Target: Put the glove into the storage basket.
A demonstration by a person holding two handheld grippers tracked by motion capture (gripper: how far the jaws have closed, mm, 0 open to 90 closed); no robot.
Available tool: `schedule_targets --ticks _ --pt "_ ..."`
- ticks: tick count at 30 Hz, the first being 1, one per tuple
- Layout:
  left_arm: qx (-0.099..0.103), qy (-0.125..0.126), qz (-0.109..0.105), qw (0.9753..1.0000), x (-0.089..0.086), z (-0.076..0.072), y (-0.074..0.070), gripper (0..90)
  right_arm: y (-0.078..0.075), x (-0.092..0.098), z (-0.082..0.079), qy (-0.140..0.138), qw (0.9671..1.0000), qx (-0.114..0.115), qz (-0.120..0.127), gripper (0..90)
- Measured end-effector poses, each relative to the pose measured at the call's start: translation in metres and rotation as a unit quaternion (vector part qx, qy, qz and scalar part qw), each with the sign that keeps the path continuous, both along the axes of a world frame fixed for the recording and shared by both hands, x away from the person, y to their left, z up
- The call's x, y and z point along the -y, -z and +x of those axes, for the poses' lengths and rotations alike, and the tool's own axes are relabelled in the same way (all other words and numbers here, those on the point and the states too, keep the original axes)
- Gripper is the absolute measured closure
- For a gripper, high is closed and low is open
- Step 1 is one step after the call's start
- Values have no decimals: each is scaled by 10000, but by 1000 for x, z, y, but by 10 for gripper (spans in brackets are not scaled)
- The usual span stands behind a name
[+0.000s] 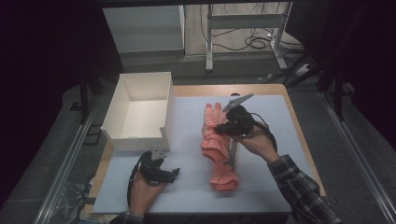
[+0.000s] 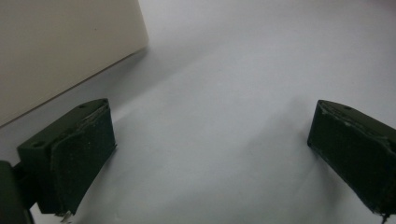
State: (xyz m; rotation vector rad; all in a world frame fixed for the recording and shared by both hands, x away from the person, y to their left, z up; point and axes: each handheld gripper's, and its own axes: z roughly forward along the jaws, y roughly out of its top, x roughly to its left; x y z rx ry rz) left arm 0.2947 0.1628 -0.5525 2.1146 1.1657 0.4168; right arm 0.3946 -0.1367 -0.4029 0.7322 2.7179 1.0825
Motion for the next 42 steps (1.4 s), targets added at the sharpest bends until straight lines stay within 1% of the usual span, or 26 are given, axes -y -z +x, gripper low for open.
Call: schedule_targets --ticks 1,2,3,4,6,7,8,10,12,15,16,18,22,24,27,28,29,32,33,34,35,36,38,39,42 --pt "0 -2 -1 10000 0 0 0 6 0 3 -6 -12 10000 15 -41 857" --pt "-4 0 -1 10000 0 0 0 6 1 8 -17 -28 10000 23 -93 856" --pt "-4 0 -1 10000 0 0 0 6 1 8 -17 -28 10000 23 -93 856" --pt "-3 -1 -1 10000 0 0 0 6 2 10 -21 -39 9999 16 -98 855" --pt "-5 0 -1 10000 0 0 0 6 7 17 -36 -68 9999 23 -137 854" --pt "-13 4 3 10000 0 0 0 6 7 17 -36 -68 9999 23 -137 854" --pt "-12 4 3 10000 0 0 0 6 14 18 -42 -82 9997 13 -220 853" --pt "-7 -1 -1 10000 0 0 0 6 17 19 -43 -81 9997 0 -245 853" --pt "-4 -2 -5 10000 0 0 0 6 26 20 -45 -59 9995 -36 -315 851" --pt "-2 -2 1 10000 0 0 0 6 37 21 -43 -26 9993 -105 -351 850" --pt "-1 -2 0 10000 0 0 0 6 41 21 -43 -7 9992 -78 -393 848" --pt "-1 -2 -1 10000 0 0 0 6 43 21 -43 -21 9992 -86 -385 845" --pt "-1 -3 0 10000 0 0 0 6 53 19 -44 -60 9986 -60 -518 830" --pt "-1 -2 1 10000 0 0 0 6 56 19 -44 -97 9986 -119 -507 806" --pt "-2 -3 0 10000 0 0 0 6 56 21 -44 -83 9989 -54 -449 701" --pt "-3 -2 2 10000 0 0 0 6 54 23 -44 -55 9992 -27 -389 643" --pt "-3 -1 2 10000 0 0 0 6 54 23 -44 -55 9992 -27 -389 643" --pt "-3 -2 2 10000 0 0 0 6 48 30 -44 11 9998 -46 -181 570" --pt "-2 -2 3 10000 0 0 0 6 46 32 -45 40 9999 -50 -140 558" --pt "-2 -2 1 10000 0 0 0 6 44 37 -46 82 9999 17 -116 543" --pt "-1 -1 1 10000 0 0 0 6 44 37 -46 82 9999 17 -116 543" --pt "-1 -3 1 10000 0 0 0 6 41 43 -48 138 9999 58 -51 541" --pt "-1 -3 2 10000 0 0 0 6 39 50 -51 195 9998 100 26 541" --pt "-1 -4 1 10000 0 0 0 6 39 50 -51 195 9998 100 26 541" --pt "-3 -2 1 10000 0 0 0 6 39 63 -56 288 9993 218 103 546"
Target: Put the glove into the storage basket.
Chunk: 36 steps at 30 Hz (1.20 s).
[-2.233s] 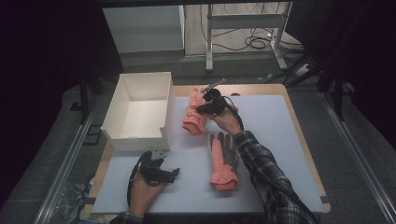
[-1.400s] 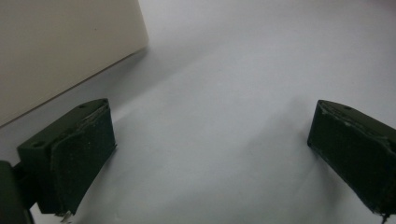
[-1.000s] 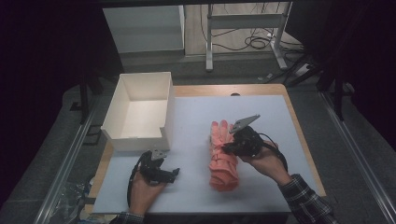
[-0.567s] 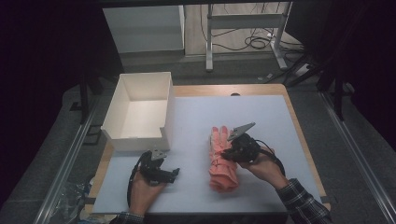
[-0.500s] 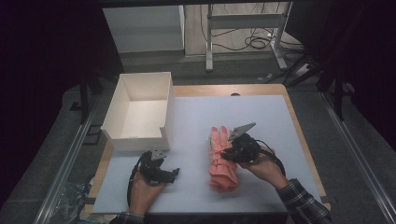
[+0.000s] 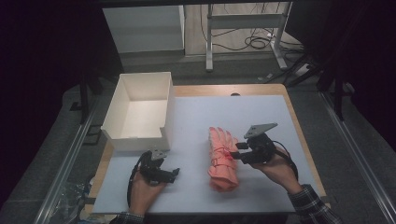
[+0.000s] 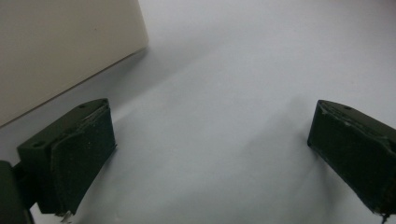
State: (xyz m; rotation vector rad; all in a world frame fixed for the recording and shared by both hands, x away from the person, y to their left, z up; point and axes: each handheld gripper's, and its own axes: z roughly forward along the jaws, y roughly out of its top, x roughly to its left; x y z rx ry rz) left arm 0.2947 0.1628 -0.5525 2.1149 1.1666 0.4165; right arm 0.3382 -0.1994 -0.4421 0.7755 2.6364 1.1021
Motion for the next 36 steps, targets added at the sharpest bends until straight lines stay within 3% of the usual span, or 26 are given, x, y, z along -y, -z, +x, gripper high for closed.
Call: schedule_targets --ticks 3,5,8,12,20,36 --pt "-4 -8 -9 10000 0 0 0 6 6 9 -4 79 9999 41 53 562" --pt "-10 7 13 10000 0 0 0 6 18 21 -10 145 9997 -35 194 640" --pt "-9 7 13 10000 0 0 0 6 27 25 -13 159 9996 -75 219 689" --pt "-9 6 14 10000 0 0 0 6 56 34 -29 67 9988 -349 345 822" --pt "-7 2 14 10000 0 0 0 5 79 27 -48 -114 9975 -567 407 841" --pt "-20 8 22 10000 0 0 0 4 90 -6 -50 -273 9970 -528 499 812"
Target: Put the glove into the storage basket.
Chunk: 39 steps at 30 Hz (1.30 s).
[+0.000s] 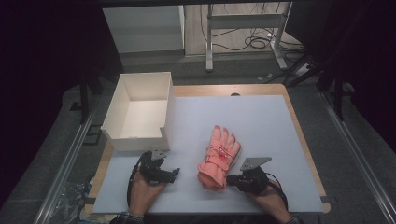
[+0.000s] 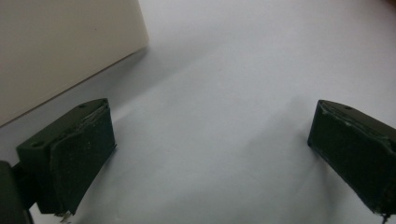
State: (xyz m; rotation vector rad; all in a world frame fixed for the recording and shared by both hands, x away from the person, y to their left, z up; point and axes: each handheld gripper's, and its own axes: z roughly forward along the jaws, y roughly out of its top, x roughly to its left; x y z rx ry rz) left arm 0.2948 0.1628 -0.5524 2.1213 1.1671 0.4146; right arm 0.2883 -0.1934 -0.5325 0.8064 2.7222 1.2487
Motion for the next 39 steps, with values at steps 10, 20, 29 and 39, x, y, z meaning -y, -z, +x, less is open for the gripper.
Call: schedule_targets --ticks 10,20,29,39 --pt "-31 -10 -9 10000 0 1 0 3 2 -18 3 -56 9999 97 -1 811" --pt "-17 -8 -33 10000 0 1 0 3 3 -37 7 -126 9997 210 -35 801" --pt "-38 53 -51 10000 -2 0 -2 23 -2 -13 9 227 9992 328 -4 704" --pt "-244 254 -387 9986 -8 -3 -24 27 -4 35 21 893 9932 701 -240 551"
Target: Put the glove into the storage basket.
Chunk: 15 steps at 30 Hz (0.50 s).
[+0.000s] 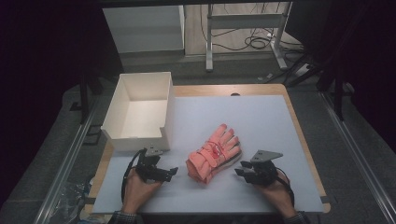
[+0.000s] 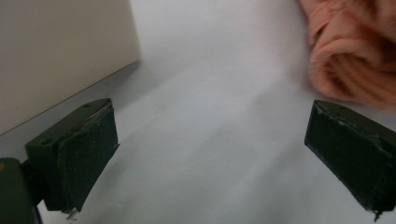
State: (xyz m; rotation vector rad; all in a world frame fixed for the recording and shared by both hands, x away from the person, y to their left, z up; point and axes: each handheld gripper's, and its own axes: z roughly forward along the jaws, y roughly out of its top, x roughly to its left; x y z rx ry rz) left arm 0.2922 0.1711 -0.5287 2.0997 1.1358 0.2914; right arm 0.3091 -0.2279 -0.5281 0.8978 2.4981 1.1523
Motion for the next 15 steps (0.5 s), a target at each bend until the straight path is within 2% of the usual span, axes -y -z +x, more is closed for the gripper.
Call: schedule_targets --ticks 1,2,4,7,11,13,15 --pt "-26 26 7 10000 1 0 -2 26 0 10 4 179 9998 102 -36 498" --pt "-40 48 -8 10000 2 0 -5 26 0 10 4 179 9998 102 -36 498" --pt "-39 116 -74 9999 4 0 -10 24 0 23 11 407 9990 174 -58 438" --pt "-25 201 -125 9997 6 1 -20 22 -1 30 14 527 9982 244 -119 407" --pt "0 348 -91 9994 11 1 -35 22 -2 48 21 831 9959 335 -149 328" --pt "19 373 -90 9993 13 1 -39 21 -2 50 23 871 9954 352 -165 316" --pt "31 426 -108 9990 16 2 -45 20 -2 58 26 1033 9940 331 -163 284"
